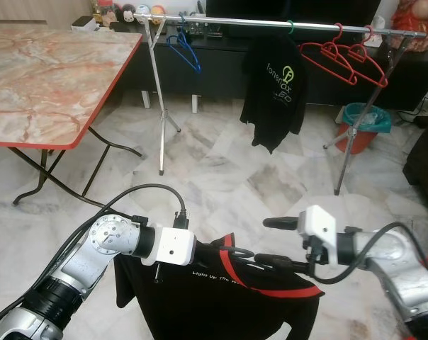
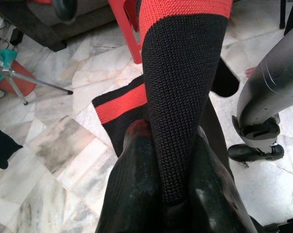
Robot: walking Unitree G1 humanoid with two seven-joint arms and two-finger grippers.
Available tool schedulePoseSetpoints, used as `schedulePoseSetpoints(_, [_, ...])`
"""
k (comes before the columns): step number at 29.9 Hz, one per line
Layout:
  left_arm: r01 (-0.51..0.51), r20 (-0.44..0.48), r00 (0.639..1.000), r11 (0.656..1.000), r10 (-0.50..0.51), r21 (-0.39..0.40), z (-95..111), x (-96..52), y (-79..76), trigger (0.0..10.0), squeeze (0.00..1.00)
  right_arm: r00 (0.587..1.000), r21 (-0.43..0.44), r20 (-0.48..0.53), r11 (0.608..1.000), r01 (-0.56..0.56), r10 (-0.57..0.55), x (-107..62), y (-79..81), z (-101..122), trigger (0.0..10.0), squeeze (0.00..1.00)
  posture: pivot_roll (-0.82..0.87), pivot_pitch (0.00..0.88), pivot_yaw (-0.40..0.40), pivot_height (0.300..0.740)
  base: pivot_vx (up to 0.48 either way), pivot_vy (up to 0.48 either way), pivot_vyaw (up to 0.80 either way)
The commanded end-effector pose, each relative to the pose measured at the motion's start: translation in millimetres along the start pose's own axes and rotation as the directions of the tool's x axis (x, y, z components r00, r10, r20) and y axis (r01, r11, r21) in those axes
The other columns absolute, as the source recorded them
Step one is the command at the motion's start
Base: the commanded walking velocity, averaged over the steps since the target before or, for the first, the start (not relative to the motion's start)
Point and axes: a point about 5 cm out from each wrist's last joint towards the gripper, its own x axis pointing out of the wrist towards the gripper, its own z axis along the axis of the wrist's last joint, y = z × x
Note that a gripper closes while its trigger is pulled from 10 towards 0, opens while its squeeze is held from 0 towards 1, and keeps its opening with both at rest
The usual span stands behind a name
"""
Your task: Hang hanger
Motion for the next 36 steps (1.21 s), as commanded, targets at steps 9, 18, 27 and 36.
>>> schedulePoseSetpoints(9, [-0.02,-0.001,1.0,1.0,0.02,0.002,1,-5.9,4.5,10.0,0.0,0.995,0.014,-0.053,0.997,-0.081,0.081,-20.8,8.5,-2,10.0,0.0,-0.02,0.055,-0.031,0.74,0.0,0.0,0.0])
schedulePoseSetpoints(18, [-0.027,0.006,1.0,1.0,0.027,0.002,2,-5.6,6.6,10.0,0.0,0.988,-0.032,-0.157,0.999,-0.013,0.007,-22.3,7.9,-23,10.0,0.0,-0.02,0.066,-0.03,0.74,0.0,0.0,0.0])
schedulePoseSetpoints(27, [-0.038,0.013,0.999,0.999,0.038,-0.002,4,-5.5,7.6,10.0,0.0,0.999,0.014,-0.051,1.0,0.002,-0.002,-8.7,9.7,-19,10.0,1.0,-0.01,0.072,-0.032,0.74,0.0,0.0,0.0])
schedulePoseSetpoints(36, [-0.04,0.012,0.999,0.999,0.041,-0.007,3,-5.3,7.1,10.0,0.0,0.993,0.048,-0.097,0.997,-0.065,0.069,-11.4,12.9,-28,10.0,1.0,-0.01,0.072,-0.035,0.74,0.0,0.0,0.0])
